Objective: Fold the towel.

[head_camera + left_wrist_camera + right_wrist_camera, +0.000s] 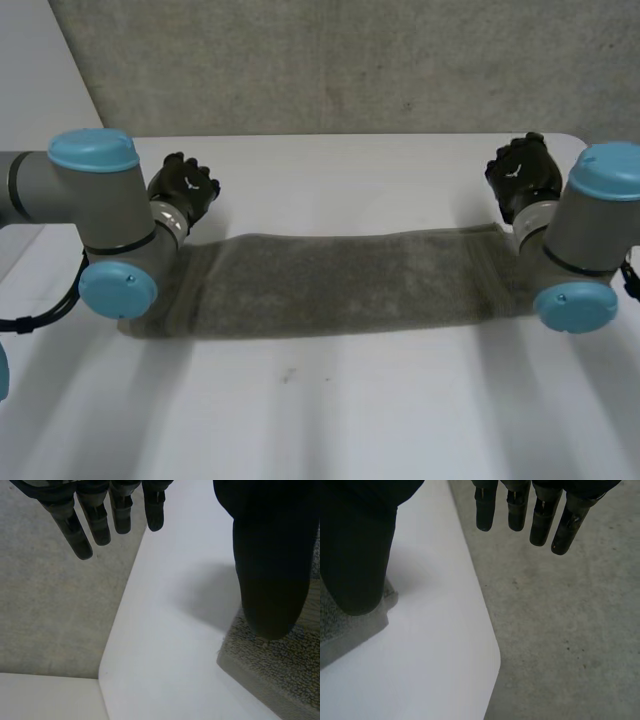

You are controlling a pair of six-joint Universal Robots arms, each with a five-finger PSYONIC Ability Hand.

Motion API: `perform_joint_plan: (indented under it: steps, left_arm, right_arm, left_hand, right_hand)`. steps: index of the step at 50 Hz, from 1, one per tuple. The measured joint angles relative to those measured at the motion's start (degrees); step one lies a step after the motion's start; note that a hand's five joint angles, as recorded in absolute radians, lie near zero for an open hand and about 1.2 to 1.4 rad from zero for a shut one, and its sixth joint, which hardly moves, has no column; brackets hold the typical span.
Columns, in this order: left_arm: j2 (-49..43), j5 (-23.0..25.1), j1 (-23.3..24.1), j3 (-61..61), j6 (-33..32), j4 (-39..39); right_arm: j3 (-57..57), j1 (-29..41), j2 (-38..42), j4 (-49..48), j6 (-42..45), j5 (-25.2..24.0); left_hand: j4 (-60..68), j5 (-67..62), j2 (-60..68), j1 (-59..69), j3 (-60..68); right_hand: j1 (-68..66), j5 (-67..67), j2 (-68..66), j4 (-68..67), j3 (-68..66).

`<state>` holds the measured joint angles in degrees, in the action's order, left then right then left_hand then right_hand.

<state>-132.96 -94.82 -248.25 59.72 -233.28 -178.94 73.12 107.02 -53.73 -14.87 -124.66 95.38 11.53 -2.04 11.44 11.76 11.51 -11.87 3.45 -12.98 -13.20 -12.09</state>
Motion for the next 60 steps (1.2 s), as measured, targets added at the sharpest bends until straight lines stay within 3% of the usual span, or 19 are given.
perform_joint_plan:
  steps: [4,16,23,28,34,39,50,60]
  left_arm:
    - [1.1,-0.2,0.5,1.1,1.3,0.0]
    - [9.1,0.9,0.9,8.0,14.6,0.1]
    - [15.5,4.8,0.5,12.0,27.9,0.0]
    - [18.6,8.0,0.0,13.9,34.9,-0.5]
    - [22.8,12.6,-1.2,17.1,43.9,-3.3]
    - [25.8,16.3,-2.7,19.7,50.3,-6.2]
    - [28.2,24.4,-5.5,22.4,61.2,-8.7]
    - [28.1,24.6,-6.1,22.6,61.9,-8.6]
  right_arm:
    - [2.8,-0.6,-3.8,2.1,-4.0,-1.5]
    - [8.5,-9.6,-9.2,22.1,-16.8,-15.5]
    - [11.9,-14.9,-8.5,22.6,-20.0,-21.9]
    - [14.0,-16.2,-7.5,18.9,-19.8,-23.8]
    - [15.1,-16.8,-5.2,13.7,-19.2,-23.8]
    - [14.8,-17.4,-3.9,12.4,-17.7,-23.4]
    - [14.4,-22.7,-4.9,13.2,-13.2,-18.2]
    - [13.4,-28.6,-11.3,13.3,-7.1,-11.4]
  left_hand:
    - [-0.2,0.2,-0.3,-0.2,-0.3]
    - [-0.4,0.2,-0.4,-0.4,-0.3]
    - [-0.8,0.4,-0.7,-0.8,-0.8]
    - [-1.0,0.4,-1.0,-0.8,-1.0]
    - [-1.2,0.4,-1.1,-1.1,-1.2]
    - [-1.4,0.4,-1.4,-1.4,-1.5]
    - [-1.5,0.4,-1.5,-1.5,-1.5]
    - [-1.5,0.4,-1.5,-1.5,-1.5]
  right_hand:
    - [0.0,0.0,0.0,0.0,0.0]
    - [-1.4,2.1,-2.0,-2.0,-2.7]
    - [-11.1,12.5,-13.7,-13.7,-14.8]
    - [-15.0,16.7,-18.6,-18.2,-19.3]
    - [-22.0,24.1,-26.7,-25.9,-27.1]
    - [-42.2,50.5,-53.4,-53.3,-54.1]
    - [-42.2,51.7,-54.3,-55.1,-55.7]
    - [-42.2,52.2,-54.3,-55.1,-55.7]
